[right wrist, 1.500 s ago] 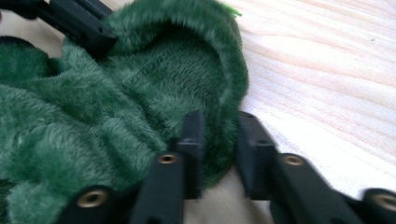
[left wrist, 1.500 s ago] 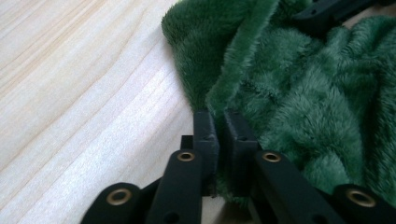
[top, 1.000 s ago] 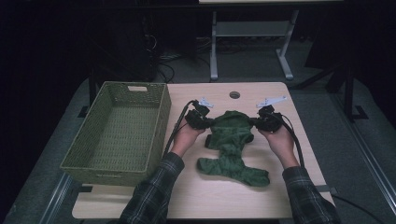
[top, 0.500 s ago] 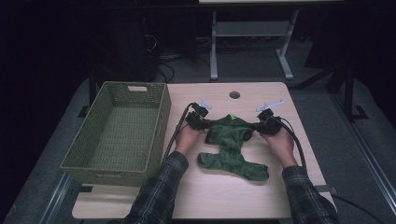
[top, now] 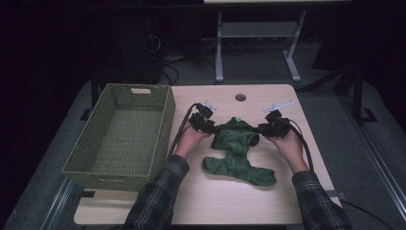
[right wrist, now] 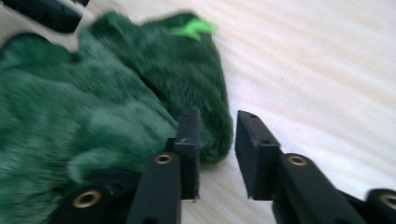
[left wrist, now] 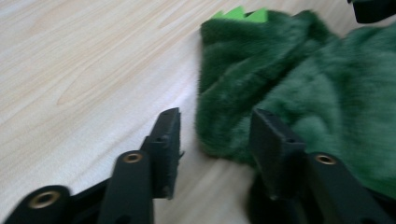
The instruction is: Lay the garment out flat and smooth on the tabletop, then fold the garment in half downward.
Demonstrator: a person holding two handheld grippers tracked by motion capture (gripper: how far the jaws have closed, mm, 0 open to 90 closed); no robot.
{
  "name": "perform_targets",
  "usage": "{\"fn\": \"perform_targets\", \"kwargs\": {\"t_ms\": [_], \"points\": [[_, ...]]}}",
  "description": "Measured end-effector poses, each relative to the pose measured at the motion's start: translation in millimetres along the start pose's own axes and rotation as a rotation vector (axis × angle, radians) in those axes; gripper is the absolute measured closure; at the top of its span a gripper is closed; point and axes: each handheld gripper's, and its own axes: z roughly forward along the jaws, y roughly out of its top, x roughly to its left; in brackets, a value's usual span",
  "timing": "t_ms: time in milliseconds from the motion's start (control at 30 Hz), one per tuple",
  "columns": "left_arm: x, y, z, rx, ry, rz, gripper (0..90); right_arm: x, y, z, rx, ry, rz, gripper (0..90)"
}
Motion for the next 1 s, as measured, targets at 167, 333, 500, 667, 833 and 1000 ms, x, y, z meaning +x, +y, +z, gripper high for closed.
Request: {"fn": "perform_targets", "kwargs": {"t_ms": [167, 333, 500, 667, 833, 1000], "points": [[-9.6, -0.3, -17.5, -0.009, -0.012, 0.013, 41.9, 2.3, 0.7, -13.9, -0.020, 0.009, 0.010, 64.9], [-24.3, -7.5, -37.6, -0.031, -0.021, 0.030, 36.0, 8.3, -3.3, -23.6, -0.037, 0.031, 0.017, 62.7], [-39.7, -22.9, -49.3, -0.033, -0.011, 0.047, 28.2, 17.2, -9.3, -30.1, -0.054, 0.064, 0.018, 61.8], [-52.5, -41.0, -60.9, -0.045, 0.001, 0.051, 16.4, 28.2, -12.4, -37.6, -0.086, 0.091, 0.005, 61.2], [-62.5, -58.7, -68.0, -0.055, 0.015, 0.068, 12.7, 40.5, -15.4, -41.5, -0.101, 0.129, -0.018, 61.2], [-71.4, -78.6, -76.6, -0.064, 0.010, 0.075, 12.7, 56.3, -13.4, -45.2, -0.118, 0.160, -0.032, 61.2]]}}
